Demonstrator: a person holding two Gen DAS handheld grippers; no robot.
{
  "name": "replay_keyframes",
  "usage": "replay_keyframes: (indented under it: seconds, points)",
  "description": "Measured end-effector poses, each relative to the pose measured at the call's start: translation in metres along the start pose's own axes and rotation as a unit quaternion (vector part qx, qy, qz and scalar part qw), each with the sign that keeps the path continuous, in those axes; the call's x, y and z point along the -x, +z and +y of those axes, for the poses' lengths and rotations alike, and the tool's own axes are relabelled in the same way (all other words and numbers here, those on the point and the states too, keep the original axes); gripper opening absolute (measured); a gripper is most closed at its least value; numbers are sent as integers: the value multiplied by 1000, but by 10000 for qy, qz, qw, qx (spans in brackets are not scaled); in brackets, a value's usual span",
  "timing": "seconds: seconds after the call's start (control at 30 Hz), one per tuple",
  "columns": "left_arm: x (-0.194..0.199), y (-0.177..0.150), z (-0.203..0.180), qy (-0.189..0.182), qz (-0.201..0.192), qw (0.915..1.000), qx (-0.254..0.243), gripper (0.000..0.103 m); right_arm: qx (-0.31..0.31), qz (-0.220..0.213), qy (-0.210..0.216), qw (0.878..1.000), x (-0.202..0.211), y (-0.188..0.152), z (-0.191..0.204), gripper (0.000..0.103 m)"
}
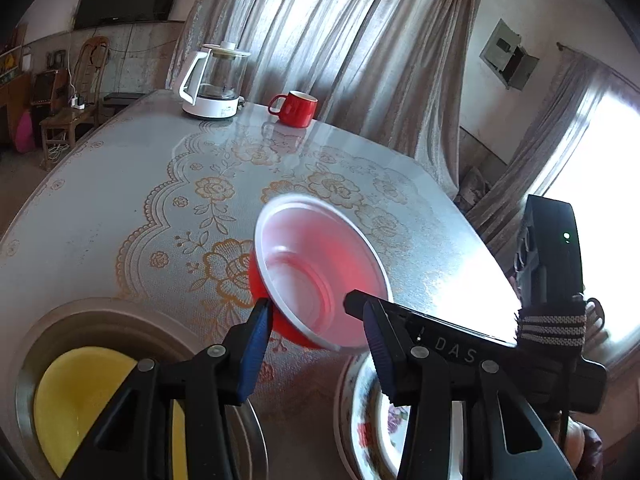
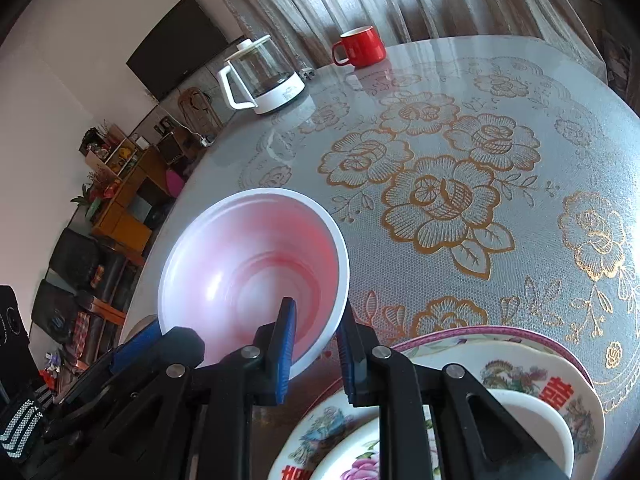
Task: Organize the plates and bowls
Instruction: 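Lift the red bowl with both tools and carry it toward the steel bowl, then lower the red bowl into the yellow bowl with both tools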
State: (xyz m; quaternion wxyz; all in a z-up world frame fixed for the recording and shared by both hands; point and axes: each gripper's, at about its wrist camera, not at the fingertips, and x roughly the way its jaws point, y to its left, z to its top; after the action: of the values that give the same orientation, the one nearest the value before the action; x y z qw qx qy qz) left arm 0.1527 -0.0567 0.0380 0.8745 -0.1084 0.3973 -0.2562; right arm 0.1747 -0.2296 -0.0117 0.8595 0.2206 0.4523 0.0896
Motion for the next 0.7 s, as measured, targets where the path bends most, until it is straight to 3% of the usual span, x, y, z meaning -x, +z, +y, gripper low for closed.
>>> replay_keyframes:
  seconds: [0.7]
  points:
    - [61, -24, 24, 5, -456, 9986, 276, 48, 461, -53, 474, 9978, 22, -32, 52, 19]
